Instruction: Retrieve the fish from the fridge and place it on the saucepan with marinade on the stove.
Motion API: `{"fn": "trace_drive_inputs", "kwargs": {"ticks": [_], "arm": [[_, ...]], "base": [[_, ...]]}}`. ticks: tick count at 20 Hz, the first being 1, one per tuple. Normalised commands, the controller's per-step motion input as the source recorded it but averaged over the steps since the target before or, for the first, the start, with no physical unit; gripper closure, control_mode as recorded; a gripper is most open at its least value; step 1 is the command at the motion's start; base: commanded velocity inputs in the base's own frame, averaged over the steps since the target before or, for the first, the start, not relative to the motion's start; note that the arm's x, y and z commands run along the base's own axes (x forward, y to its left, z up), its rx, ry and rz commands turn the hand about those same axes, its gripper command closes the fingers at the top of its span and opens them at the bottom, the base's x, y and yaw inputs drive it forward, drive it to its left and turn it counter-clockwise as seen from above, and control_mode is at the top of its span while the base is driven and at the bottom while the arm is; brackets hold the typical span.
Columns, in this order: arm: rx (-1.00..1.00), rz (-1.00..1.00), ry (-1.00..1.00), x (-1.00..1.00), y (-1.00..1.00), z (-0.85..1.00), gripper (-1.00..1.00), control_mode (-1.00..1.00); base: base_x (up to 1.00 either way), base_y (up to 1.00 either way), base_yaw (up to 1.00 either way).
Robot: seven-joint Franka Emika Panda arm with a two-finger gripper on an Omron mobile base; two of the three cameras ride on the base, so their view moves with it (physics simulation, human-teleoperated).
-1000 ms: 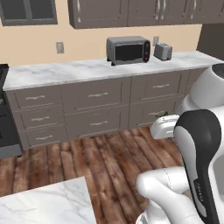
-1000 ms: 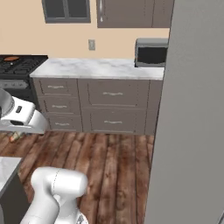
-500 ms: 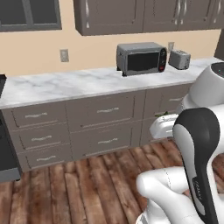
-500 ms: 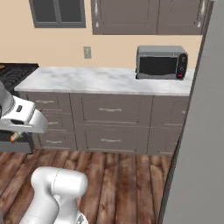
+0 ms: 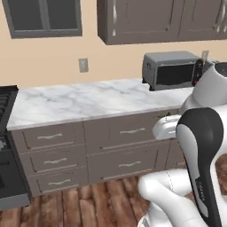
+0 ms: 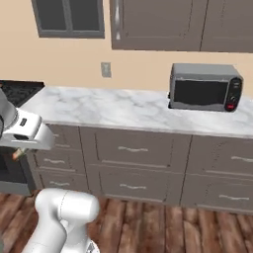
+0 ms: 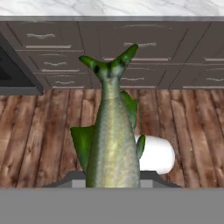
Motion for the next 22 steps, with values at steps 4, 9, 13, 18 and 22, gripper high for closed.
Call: {"fn": "trace_drive_inputs", "kwargs": {"ticks": [4, 9, 13, 18, 22], "arm": [[0.00, 0.00, 0.00, 0.00, 0.00, 0.00, 1.00, 1.00], [0.00, 0.00, 0.00, 0.00, 0.00, 0.00, 1.00, 1.00], [0.00, 0.00, 0.00, 0.00, 0.00, 0.00, 1.00, 1.00], [0.00, 0.00, 0.00, 0.00, 0.00, 0.00, 1.00, 1.00], [0.00, 0.00, 0.00, 0.00, 0.00, 0.00, 1.00, 1.00]], "base": [[0.81, 1.00, 0.15], [0.78, 1.00, 0.03], [0.35, 1.00, 0.01], [0.07, 1.00, 0.04], [0.12, 1.00, 0.02]]}}
